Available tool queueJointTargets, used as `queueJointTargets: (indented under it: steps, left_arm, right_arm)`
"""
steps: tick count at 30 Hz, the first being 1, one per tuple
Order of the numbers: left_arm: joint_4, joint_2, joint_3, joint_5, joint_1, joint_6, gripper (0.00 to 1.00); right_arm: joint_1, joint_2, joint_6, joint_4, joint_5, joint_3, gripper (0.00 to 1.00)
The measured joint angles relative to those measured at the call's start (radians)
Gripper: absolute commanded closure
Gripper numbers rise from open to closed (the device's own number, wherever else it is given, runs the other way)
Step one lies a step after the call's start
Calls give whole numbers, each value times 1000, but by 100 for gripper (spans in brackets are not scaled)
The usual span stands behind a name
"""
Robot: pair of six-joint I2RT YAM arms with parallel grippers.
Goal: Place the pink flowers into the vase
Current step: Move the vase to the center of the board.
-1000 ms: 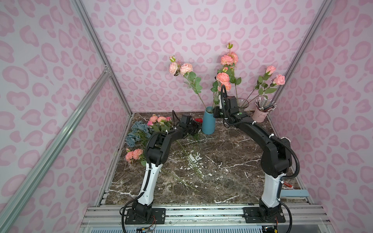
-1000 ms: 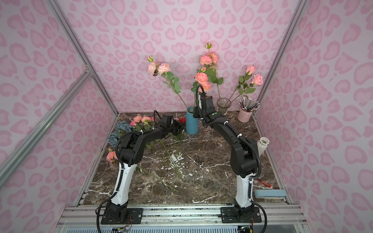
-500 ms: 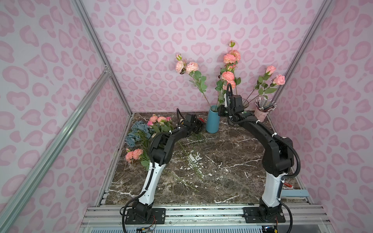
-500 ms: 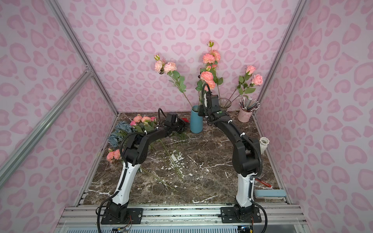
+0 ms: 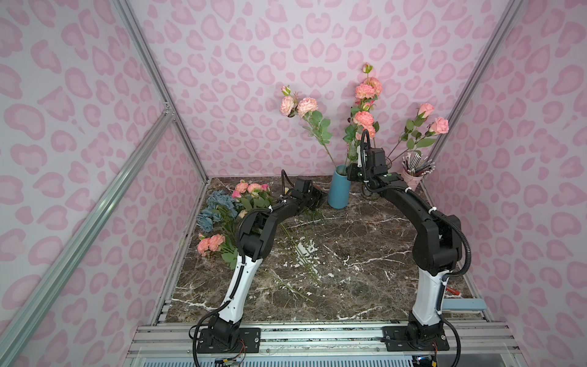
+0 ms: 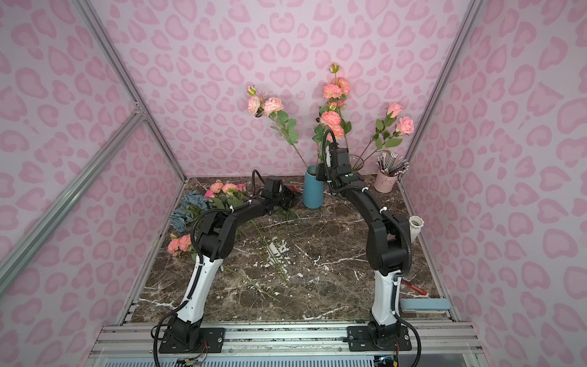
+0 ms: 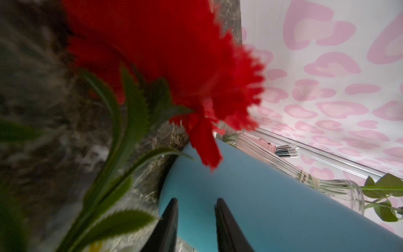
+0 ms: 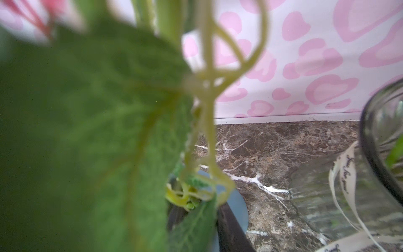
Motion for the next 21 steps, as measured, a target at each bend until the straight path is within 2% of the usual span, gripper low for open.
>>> queueJointTargets:
  steps: [19,21]
  left_arm:
    - [-115,-219,-115,-161,15,150,65]
    - [-130,-249,-132,-184,15,170,61]
  right_arm:
    - [2,-84,-7,-95,-24,7,66]
    - [8,-114,2,-110,-6,-4,66]
